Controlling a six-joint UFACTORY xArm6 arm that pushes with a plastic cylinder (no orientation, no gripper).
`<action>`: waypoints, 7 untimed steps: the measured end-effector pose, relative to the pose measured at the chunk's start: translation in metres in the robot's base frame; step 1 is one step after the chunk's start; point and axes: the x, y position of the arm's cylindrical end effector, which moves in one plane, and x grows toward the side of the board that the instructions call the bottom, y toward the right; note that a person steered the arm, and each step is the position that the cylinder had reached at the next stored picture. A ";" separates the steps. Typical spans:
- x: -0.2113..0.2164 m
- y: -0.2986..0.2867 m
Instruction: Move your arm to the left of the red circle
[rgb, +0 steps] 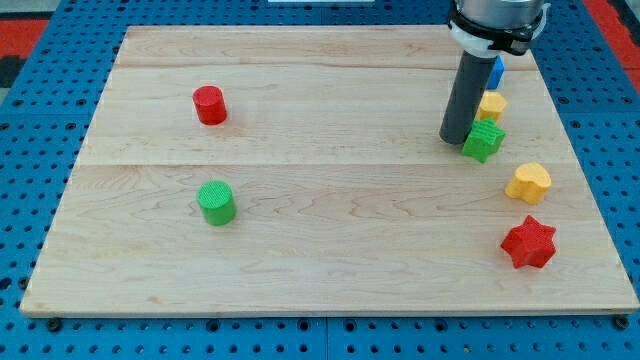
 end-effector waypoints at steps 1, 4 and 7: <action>0.004 0.007; 0.003 -0.002; -0.106 -0.097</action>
